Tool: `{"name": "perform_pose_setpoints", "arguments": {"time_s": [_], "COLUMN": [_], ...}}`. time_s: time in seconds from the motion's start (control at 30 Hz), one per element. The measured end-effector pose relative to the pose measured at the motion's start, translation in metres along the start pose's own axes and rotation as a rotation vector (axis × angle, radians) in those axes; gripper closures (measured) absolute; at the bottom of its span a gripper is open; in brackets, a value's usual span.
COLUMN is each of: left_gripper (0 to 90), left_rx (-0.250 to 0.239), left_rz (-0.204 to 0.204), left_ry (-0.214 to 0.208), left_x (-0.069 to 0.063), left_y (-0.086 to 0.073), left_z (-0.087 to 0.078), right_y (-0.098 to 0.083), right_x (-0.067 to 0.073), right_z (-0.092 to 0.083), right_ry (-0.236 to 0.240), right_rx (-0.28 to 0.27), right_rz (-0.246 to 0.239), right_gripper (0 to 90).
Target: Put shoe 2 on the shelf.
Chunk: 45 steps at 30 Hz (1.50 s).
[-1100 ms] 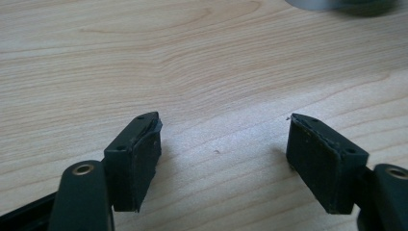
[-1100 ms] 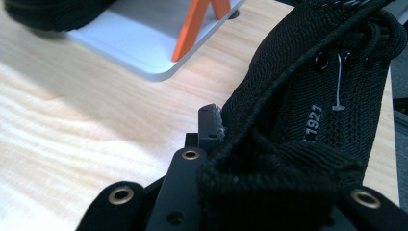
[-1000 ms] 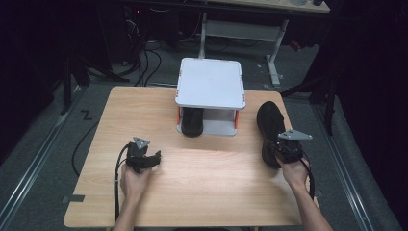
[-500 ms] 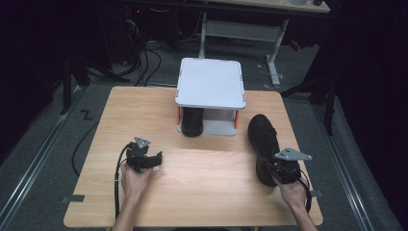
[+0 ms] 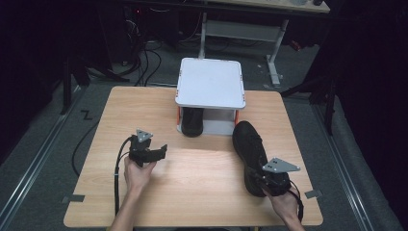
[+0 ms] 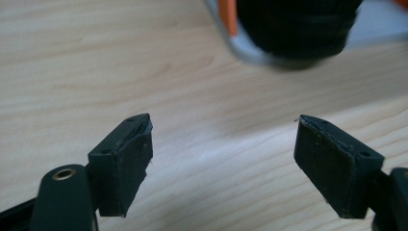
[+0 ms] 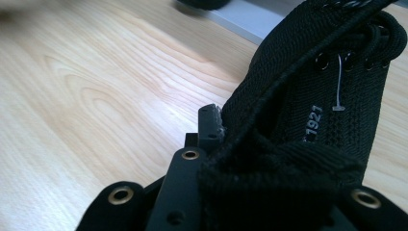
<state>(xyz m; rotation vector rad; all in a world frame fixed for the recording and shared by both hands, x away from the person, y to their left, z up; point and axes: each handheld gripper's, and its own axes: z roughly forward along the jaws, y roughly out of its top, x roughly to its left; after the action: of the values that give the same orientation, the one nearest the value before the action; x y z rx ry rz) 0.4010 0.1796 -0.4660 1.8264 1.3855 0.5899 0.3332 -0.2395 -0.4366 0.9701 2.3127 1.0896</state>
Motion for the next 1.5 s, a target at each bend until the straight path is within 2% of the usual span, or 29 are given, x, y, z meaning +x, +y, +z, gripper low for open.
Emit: {"name": "perform_pose_setpoints", "arguments": {"time_s": [0.07,0.13,0.17,0.2,0.4,0.57,0.63,0.67,0.7,0.77,0.83,1.07,1.2,1.27,1.37,1.5], "left_gripper": [22.1,22.4,22.4,22.5,23.1,25.0,26.2,26.7,27.1,28.3,29.9,33.4,35.0,35.7,38.2,41.4], "left_rx": [-0.018,-0.047,-0.067,-0.067,-0.113,-0.129,-0.125,-0.125,-0.119,-0.109,-0.093,-0.062,-0.053,-0.056,-0.049,-0.043], "left_rz": [0.005,0.007,0.007,0.007,0.034,0.048,0.020,0.020,0.011,0.012,0.009,0.013,-0.016,-0.015,-0.041,-0.034], "left_ry": [-0.022,-0.040,-0.070,-0.070,-0.119,-0.114,-0.117,-0.117,-0.108,-0.098,-0.067,-0.040,-0.056,-0.052,-0.065,-0.065], "left_x": [-0.004,-0.009,-0.012,-0.012,-0.024,-0.031,-0.033,-0.033,-0.034,-0.035,-0.036,-0.039,-0.036,-0.036,-0.032,-0.031], "left_y": [0.011,0.024,0.039,0.039,0.090,0.129,0.148,0.148,0.157,0.160,0.166,0.168,0.168,0.168,0.169,0.170], "left_z": [-0.003,-0.007,-0.011,-0.011,-0.020,-0.015,-0.005,-0.005,0.002,0.006,0.016,0.030,0.036,0.037,0.038,0.037], "right_y": [0.002,0.008,0.011,0.011,0.025,0.040,0.049,0.049,0.055,0.060,0.064,0.076,0.082,0.085,0.092,0.100], "right_x": [0.003,0.008,0.010,0.010,0.013,0.018,0.018,0.018,0.019,0.018,0.017,0.016,0.015,0.014,0.011,0.007], "right_z": [0.001,0.005,0.007,0.007,0.025,0.039,0.048,0.048,0.054,0.061,0.067,0.089,0.101,0.107,0.124,0.139], "right_ry": [0.007,0.036,0.039,0.039,0.077,0.093,0.084,0.084,0.072,0.069,0.062,0.036,0.014,0.002,-0.017,-0.041], "right_rx": [0.001,0.001,0.000,0.000,0.001,-0.002,-0.005,-0.005,0.000,0.006,0.014,0.042,0.051,0.064,0.084,0.098], "right_rz": [-0.007,-0.025,-0.031,-0.031,-0.037,-0.050,-0.048,-0.048,-0.045,-0.041,-0.035,-0.026,-0.015,-0.008,-0.008,0.003], "right_gripper": [86.0,86.0,86.0,86.0,86.0,85.9,85.9,85.9,85.9,85.9,85.8,85.7,85.6,85.5,85.4,85.2]}}
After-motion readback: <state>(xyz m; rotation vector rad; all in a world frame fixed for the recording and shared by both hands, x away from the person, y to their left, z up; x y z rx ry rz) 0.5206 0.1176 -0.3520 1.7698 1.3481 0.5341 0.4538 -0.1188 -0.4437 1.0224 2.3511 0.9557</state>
